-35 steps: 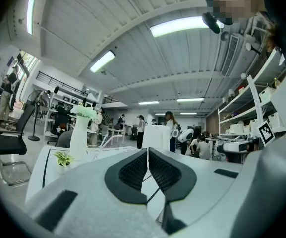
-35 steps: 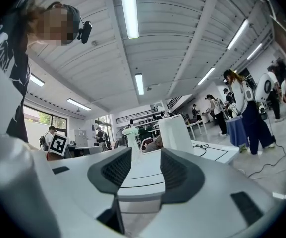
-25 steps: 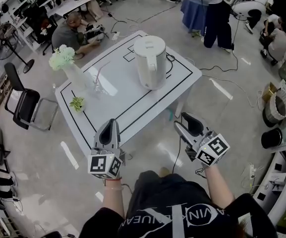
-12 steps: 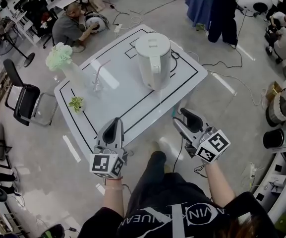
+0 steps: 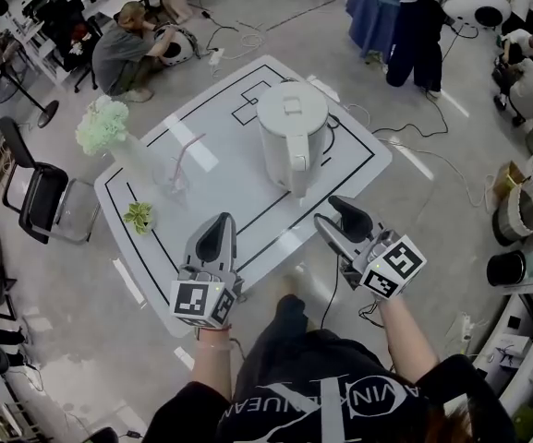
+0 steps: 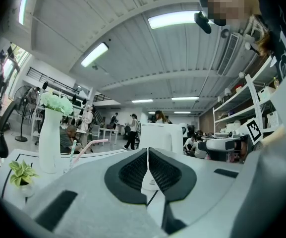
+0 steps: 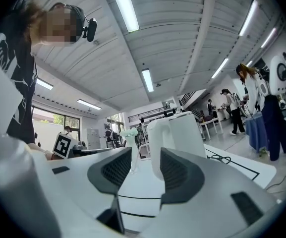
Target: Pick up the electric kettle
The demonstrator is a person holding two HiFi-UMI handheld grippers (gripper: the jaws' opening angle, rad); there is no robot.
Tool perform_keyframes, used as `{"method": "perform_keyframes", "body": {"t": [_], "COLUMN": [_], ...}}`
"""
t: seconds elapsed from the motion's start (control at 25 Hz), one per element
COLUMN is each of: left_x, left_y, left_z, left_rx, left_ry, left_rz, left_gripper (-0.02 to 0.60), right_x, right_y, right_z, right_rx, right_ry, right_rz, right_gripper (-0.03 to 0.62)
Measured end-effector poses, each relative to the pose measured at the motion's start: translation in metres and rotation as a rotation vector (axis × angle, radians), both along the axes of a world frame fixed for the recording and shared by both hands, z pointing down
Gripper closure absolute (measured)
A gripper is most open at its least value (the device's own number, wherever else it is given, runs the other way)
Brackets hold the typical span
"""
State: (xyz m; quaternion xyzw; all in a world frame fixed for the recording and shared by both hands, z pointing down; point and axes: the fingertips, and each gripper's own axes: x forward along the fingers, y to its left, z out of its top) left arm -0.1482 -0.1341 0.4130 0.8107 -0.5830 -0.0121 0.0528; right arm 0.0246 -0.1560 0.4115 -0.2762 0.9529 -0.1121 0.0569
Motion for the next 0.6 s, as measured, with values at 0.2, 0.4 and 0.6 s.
{"method": "perform_keyframes", "body": {"t": [0.2,0.4,0.6], "left_x": [-0.003,-0.002,-0.002], "left_y": [-0.026,-0.052,-0.074], "left_z": [0.003,0.004,0.005], "left_rx": [-0.007,-0.008,-0.008], "left_ry": [0.004,0.009,0.011], "left_rz": [0.010,0.030,0.053], "left_gripper": [0.568,0.568,0.568], "right_x": [-0.011,-0.022,-0.038], "right_y": [-0.026,-0.048,-0.063], "right_z": [-0.003,-0.007,-0.012], "right_rx": [0.005,0.007,0.012], "right_ry": [-0.001,-0.002,0.003], "right_rz": [-0.015,-0.032,-0.075], "right_gripper": [0.427,0.419,0.418]}}
